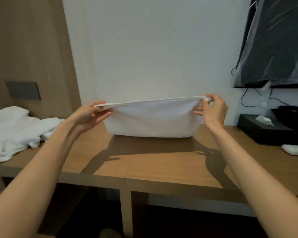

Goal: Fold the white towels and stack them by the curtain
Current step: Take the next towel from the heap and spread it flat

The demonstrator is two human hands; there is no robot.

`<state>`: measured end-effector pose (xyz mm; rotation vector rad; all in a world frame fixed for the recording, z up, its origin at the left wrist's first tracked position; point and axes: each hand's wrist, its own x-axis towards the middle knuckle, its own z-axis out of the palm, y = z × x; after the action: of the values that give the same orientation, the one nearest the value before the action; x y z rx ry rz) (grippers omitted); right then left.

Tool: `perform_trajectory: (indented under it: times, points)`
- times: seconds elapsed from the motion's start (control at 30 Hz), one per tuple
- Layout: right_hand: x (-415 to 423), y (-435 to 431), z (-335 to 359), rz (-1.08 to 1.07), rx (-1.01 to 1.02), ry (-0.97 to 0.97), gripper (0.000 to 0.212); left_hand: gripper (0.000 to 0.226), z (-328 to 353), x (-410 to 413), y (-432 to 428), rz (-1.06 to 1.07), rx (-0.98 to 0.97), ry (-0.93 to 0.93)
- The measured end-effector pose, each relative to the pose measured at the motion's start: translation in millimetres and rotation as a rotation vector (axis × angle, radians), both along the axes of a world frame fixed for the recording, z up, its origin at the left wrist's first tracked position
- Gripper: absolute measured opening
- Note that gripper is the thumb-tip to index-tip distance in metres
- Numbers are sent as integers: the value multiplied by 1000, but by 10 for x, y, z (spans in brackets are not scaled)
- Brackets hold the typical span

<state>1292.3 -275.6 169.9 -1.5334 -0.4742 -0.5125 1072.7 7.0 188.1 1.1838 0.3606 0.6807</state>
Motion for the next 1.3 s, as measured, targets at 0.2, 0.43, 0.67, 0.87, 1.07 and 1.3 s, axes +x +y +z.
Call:
perform_trajectory:
  times: [0.2, 0.43, 0.67, 0.87, 1.07, 1.3]
  points:
    - [33, 150, 935, 31, 311, -62, 19, 44, 677, 131, -30, 138, 476, -71]
    - [-171, 115, 1816, -134, 380, -299, 18, 17, 1576, 222, -156, 792, 791, -281]
    - [-236, 41, 2090, -219, 200, -238, 25, 48, 2046, 239, -163, 874, 763, -90]
    - [-404, -34, 1658, -179, 104, -356, 21, 43, 1448, 129, -120, 950, 775, -140]
    - [-709, -226, 1488, 509, 532, 16, 24, 48, 1202, -274, -204, 890, 784, -289]
    - [-798, -352, 1498, 646, 525, 235, 30, 24, 1377, -742, -200, 623, 584, -182]
